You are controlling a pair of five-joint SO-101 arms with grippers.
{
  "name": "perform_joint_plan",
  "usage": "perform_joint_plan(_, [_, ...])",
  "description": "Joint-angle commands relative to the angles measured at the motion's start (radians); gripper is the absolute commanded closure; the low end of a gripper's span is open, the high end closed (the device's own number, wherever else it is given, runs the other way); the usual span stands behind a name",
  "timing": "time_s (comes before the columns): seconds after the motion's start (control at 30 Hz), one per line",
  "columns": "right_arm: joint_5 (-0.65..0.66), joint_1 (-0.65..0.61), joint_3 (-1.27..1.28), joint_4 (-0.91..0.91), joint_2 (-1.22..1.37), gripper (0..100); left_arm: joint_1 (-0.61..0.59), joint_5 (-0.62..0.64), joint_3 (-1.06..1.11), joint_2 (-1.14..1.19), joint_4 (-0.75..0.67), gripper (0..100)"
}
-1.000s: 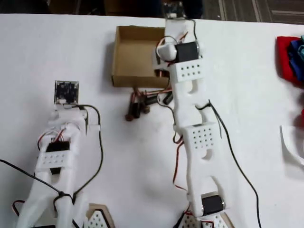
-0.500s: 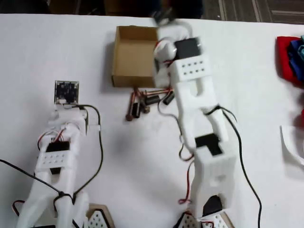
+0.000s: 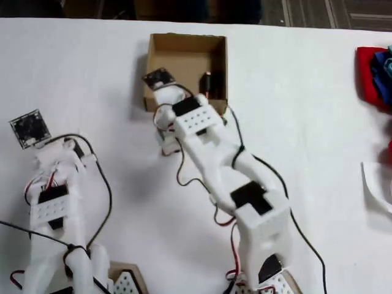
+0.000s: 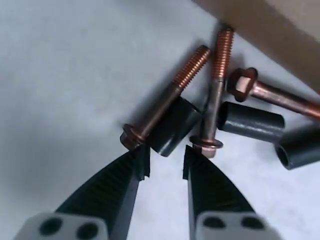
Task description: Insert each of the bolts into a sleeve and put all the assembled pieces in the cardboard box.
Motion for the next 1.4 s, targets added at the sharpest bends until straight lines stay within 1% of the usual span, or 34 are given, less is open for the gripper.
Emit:
perform_joint_plan(0.0, [-0.018, -0.013, -0.095, -0.015, 0.056, 90.3, -0.011, 0.018, -0.021, -0.017, -0.021, 92])
perform_joint_plan(0.33, [-0.018, 0.01, -0.305, 0.01, 0.249, 90.4, -0.011, 0.018, -0.021, -0.017, -0.021, 92])
perform_joint_plan(0.4, [-0.018, 0.01, -0.345, 0.056, 0.272, 90.7, -0.011, 0.018, -0.021, -0.017, -0.021, 92])
perform_joint_plan(0.5, [-0.011, 0.016, -0.399, 0.166, 0.283, 98.8, -0.011, 0.018, -0.021, -0.017, -0.021, 92])
perform_joint_plan(0.53, [-0.009, 0.016, -0.417, 0.208, 0.283, 97.1, -0.011, 0.018, -0.021, -0.017, -0.021, 92])
perform_joint_plan(0.6, [-0.002, 0.028, -0.456, 0.272, 0.268, 97.6, -0.011, 0.018, -0.021, -0.017, -0.021, 92])
perform_joint_plan(0.7, [0.072, 0.031, -0.496, 0.344, 0.199, 97.5, -0.011, 0.018, -0.021, -0.017, -0.021, 92])
perform_joint_plan(0.87, [0.153, 0.047, -0.482, 0.45, -0.03, 97.5, -0.011, 0.02, -0.022, -0.017, -0.012, 92])
perform_joint_plan(0.97, [0.193, 0.093, -0.41, 0.447, -0.183, 97.5, 0.015, 0.015, -0.027, -0.015, 0.012, 92])
perform_joint_plan(1.07, [0.209, 0.156, -0.265, 0.394, -0.335, 97.5, 0.098, -0.097, -0.053, -0.012, 0.081, 92])
perform_joint_plan(1.17, [0.209, 0.237, -0.044, 0.275, -0.487, 97.5, 0.184, -0.193, -0.111, 0.038, 0.152, 92])
perform_joint_plan(1.27, [0.204, 0.331, 0.242, 0.102, -0.622, 97.5, 0.238, -0.204, -0.246, 0.17, 0.265, 92])
perform_joint_plan(1.37, [0.201, 0.401, 0.511, -0.051, -0.722, 97.5, 0.29, -0.207, -0.464, 0.379, 0.445, 92])
